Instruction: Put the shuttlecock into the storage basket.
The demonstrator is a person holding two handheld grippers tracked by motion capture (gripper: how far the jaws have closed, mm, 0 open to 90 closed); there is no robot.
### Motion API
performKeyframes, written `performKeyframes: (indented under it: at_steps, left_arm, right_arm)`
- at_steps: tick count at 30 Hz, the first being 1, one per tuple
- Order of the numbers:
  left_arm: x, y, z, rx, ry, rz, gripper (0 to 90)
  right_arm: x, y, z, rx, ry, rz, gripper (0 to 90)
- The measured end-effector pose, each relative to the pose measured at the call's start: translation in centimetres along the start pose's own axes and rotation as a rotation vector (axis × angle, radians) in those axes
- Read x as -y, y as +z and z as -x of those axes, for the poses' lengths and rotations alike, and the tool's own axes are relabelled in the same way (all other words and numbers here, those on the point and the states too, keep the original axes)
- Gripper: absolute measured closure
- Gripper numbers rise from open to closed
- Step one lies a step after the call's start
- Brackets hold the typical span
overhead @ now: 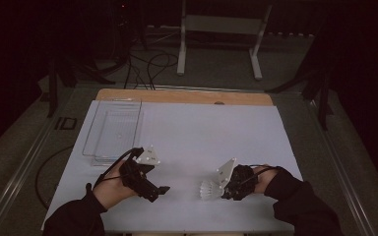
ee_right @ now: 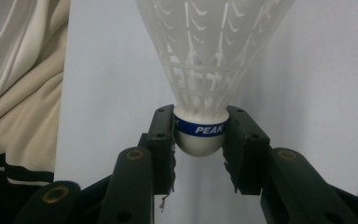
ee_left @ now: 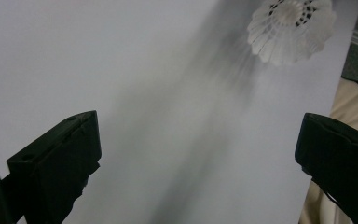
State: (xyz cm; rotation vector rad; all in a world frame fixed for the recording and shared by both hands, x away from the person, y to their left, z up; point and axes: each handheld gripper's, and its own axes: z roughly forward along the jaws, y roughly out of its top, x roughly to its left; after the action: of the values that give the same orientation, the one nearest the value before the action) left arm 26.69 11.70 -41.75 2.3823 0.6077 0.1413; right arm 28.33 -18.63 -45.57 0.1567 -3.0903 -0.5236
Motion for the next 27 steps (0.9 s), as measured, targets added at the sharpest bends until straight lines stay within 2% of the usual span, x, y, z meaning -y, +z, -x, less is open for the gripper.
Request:
performKeyframes:
  at_steps: [5, 6, 11, 13, 16, 20, 23, 26, 27]
  left_arm:
    - [-0.6, 0.3, 0.0, 0.021, 0.013, -0.006, 0.9]
    - [-0.9, 0.4, 0.1, 0.033, 0.026, -0.007, 0.9]
    - [-1.4, 0.8, 0.3, 0.052, 0.033, -0.009, 1.0]
    - [-2.1, 1.3, 0.4, 0.069, 0.050, -0.027, 1.0]
    - [-2.4, 1.6, 0.4, 0.073, 0.061, -0.041, 1.0]
    - [-2.9, 2.3, 0.4, 0.074, 0.044, -0.052, 1.0]
    - [-3.4, 2.6, 0.5, 0.094, 0.066, -0.054, 1.1]
    - [-3.6, 2.9, 0.7, 0.093, 0.067, -0.056, 1.1]
    - [-3.9, 3.1, 0.8, 0.092, 0.082, -0.069, 1.4]
  right_arm:
    - [-0.3, 0.1, -0.2, -0.002, -0.003, 0.002, 65.6]
    - [-0.4, 0.1, -0.2, 0.000, -0.011, 0.003, 65.6]
    - [-0.5, 0.1, -0.2, -0.002, -0.017, 0.007, 65.6]
    - [-0.7, 0.0, -0.3, -0.001, -0.019, 0.010, 65.6]
    - [-0.9, 0.0, -0.3, 0.001, -0.024, 0.016, 65.6]
    - [-1.1, 0.0, -0.4, 0.004, -0.036, 0.020, 65.6]
    - [-1.3, -0.1, -0.4, 0.005, -0.035, 0.032, 65.6]
    - [-1.3, 0.0, -0.5, 0.006, -0.037, 0.033, 65.6]
    - [-1.3, 0.1, -0.6, 0.006, -0.045, 0.034, 65.6]
